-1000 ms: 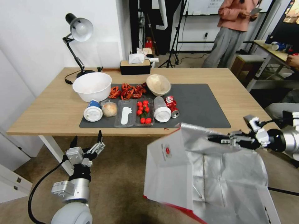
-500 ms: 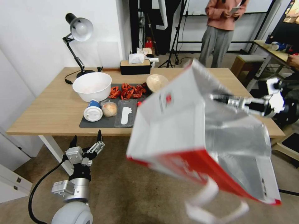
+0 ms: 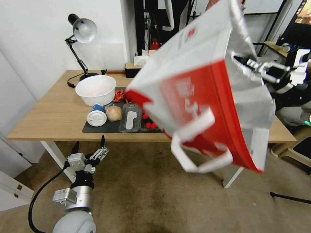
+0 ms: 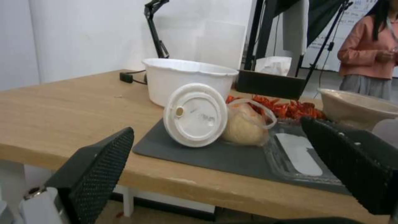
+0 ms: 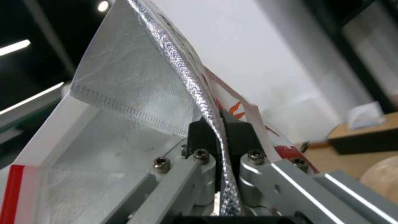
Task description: Pick up the food delivery bag from the floor and place it on the table.
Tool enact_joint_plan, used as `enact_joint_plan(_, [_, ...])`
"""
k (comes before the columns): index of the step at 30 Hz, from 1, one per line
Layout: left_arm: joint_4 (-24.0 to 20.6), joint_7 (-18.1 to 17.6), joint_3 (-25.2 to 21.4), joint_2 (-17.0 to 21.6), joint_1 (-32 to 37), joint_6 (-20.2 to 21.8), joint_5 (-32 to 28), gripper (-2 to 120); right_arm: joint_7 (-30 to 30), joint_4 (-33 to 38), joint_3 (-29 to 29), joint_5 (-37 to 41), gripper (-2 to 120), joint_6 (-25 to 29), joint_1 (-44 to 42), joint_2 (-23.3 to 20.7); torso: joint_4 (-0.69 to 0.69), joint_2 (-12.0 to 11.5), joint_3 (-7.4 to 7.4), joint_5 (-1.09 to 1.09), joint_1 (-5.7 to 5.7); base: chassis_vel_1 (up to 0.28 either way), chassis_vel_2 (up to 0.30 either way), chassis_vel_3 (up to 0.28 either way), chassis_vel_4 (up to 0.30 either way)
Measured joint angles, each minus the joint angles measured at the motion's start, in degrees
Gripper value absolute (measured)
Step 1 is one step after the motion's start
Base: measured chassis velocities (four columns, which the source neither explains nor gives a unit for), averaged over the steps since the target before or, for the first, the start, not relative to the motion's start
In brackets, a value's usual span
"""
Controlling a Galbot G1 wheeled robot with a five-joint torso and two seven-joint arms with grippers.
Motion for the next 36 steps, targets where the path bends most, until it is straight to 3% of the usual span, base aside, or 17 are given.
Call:
enact_joint_plan(7, [0.17,-0.09,-0.05,0.1,0.15,0.03,0.31,100,15.06,-0.33,-2.13,1.51,0,6.51,4.78,2.08,-0.01,-0.01,0.0,-0.01,-0.01,0.0,0.0,0.0,0.0])
enact_joint_plan(12, [0.17,-0.13,-0.1,0.17,0.24,0.03,0.35,100,20.46,-0.66,-2.76,1.86,0,8.43,5.97,3.07,0.0,-0.01,0.0,0.0,-0.01,0.0,0.0,0.0,0.0])
enact_joint_plan(15, [0.27,-0.14,-0.08,0.1,0.47,0.03,0.77,100,28.74,-1.15,-3.13,3.63,0,10.7,6.98,4.41,0.0,-0.02,-0.01,0.0,-0.01,0.0,0.0,0.0,0.0])
enact_joint_plan(25, [0.43,-0.25,-0.04,0.03,0.64,-0.05,1.43,100,39.85,-2.05,-3.27,3.93,0,11.42,7.89,5.86,0.0,-0.02,-0.01,0.0,-0.01,0.0,0.0,0.0,0.0])
enact_joint_plan(31, [0.23,-0.28,-0.02,-0.12,1.15,-0.11,2.24,100,48.89,-2.21,-3.27,2.96,0,9.93,8.38,7.03,0.0,-0.02,-0.01,0.0,-0.02,0.0,0.0,0.0,0.0])
enact_joint_plan(36, [0.11,-0.36,-0.04,-0.18,1.27,-0.17,2.42,100,52.98,-2.79,-4.14,2.04,0,8.48,9.75,7.61,-0.01,-0.02,-0.01,0.0,-0.02,0.0,0.0,0.0,0.0])
